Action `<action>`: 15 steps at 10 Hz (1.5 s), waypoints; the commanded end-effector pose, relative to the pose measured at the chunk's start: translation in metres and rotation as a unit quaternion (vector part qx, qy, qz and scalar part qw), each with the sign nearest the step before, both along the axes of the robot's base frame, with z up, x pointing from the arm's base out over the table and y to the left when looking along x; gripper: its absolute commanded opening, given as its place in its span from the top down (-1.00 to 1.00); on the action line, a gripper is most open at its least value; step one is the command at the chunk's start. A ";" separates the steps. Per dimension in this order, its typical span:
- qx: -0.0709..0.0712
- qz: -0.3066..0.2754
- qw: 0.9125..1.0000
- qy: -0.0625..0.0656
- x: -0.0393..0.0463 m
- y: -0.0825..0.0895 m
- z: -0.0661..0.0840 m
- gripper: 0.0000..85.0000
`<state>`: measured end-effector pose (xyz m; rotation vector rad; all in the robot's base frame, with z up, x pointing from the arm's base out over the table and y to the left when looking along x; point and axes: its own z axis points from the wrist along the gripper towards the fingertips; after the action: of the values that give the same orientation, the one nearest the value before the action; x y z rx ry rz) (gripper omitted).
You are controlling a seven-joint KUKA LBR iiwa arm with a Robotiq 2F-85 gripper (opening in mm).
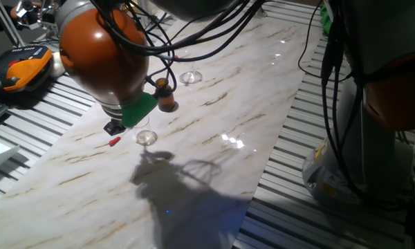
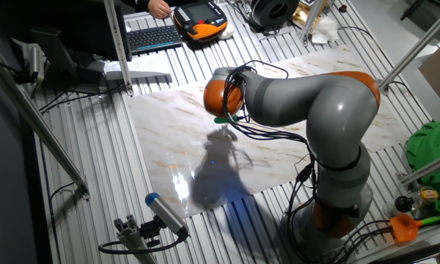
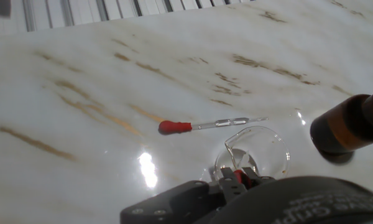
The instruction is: Transfer liquid using a dropper
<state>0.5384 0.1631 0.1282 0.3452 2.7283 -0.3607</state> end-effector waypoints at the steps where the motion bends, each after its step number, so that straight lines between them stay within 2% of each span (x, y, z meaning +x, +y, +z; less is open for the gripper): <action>1: -0.001 -0.001 1.000 0.005 0.0005 0.000 0.002 0.60; 2: 0.001 -0.002 1.000 0.012 0.0011 0.001 0.006 0.60; 3: 0.003 -0.003 1.000 0.018 0.0014 0.001 0.009 0.20; 6: 0.002 -0.007 1.000 0.012 0.0025 0.000 0.006 0.20; 7: 0.001 -0.008 1.000 0.014 0.0030 0.000 0.008 0.20; 9: 0.005 -0.011 1.000 0.026 0.0032 0.001 0.014 0.20; 11: 0.020 -0.018 0.999 0.036 0.0032 0.001 0.021 0.20; 12: 0.029 -0.023 0.998 0.045 0.0036 0.001 0.027 0.20; 14: 0.058 -0.042 0.995 0.067 0.0026 0.003 0.040 0.20; 15: 0.064 -0.053 0.994 0.074 0.0015 0.004 0.045 0.20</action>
<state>0.5399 0.1673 0.1743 0.5239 2.8937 -0.2508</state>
